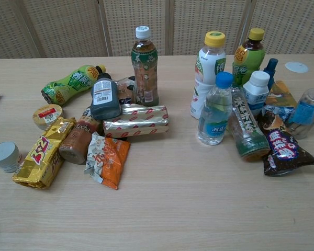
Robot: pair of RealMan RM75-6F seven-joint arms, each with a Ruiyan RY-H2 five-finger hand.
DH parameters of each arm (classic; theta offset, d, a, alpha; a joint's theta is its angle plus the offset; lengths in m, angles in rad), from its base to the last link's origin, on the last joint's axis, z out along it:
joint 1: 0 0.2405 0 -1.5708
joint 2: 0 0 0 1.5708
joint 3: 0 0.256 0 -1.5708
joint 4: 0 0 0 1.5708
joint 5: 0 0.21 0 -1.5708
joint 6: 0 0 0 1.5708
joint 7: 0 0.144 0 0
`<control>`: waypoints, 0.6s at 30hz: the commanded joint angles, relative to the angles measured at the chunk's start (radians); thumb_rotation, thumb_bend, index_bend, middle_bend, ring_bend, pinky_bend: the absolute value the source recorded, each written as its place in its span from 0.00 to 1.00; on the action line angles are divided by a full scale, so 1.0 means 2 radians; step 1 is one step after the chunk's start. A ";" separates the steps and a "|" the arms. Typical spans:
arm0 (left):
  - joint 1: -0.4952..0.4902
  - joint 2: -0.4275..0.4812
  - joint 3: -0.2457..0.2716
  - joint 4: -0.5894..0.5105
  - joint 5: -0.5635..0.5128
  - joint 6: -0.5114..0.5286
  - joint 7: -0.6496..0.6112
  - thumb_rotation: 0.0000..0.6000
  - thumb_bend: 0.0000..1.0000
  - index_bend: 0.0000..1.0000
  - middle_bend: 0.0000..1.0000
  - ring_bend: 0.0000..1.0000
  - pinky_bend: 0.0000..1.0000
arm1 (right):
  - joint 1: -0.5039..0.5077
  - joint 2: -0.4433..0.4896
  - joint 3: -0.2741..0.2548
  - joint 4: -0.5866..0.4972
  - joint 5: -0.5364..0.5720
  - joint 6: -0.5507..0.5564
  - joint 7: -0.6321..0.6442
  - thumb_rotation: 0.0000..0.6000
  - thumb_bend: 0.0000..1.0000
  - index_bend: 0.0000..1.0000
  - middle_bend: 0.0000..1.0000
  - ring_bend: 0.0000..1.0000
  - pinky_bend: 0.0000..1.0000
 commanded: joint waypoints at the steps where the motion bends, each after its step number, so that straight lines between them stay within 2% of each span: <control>1: -0.001 -0.002 0.003 0.003 -0.006 -0.006 0.015 1.00 0.34 0.41 0.27 0.20 0.00 | -0.001 0.001 0.000 0.000 -0.001 0.001 0.000 0.44 0.15 0.00 0.00 0.00 0.00; 5: -0.002 -0.007 0.005 0.008 -0.012 -0.013 0.030 1.00 0.34 0.40 0.35 0.28 0.00 | -0.003 0.001 0.000 -0.001 -0.001 0.004 0.000 0.43 0.15 0.00 0.00 0.00 0.00; 18: -0.012 -0.045 0.010 0.050 -0.022 -0.037 0.054 1.00 0.34 0.28 0.30 0.23 0.00 | -0.004 0.003 0.002 -0.009 -0.002 0.006 -0.006 0.44 0.15 0.00 0.00 0.00 0.00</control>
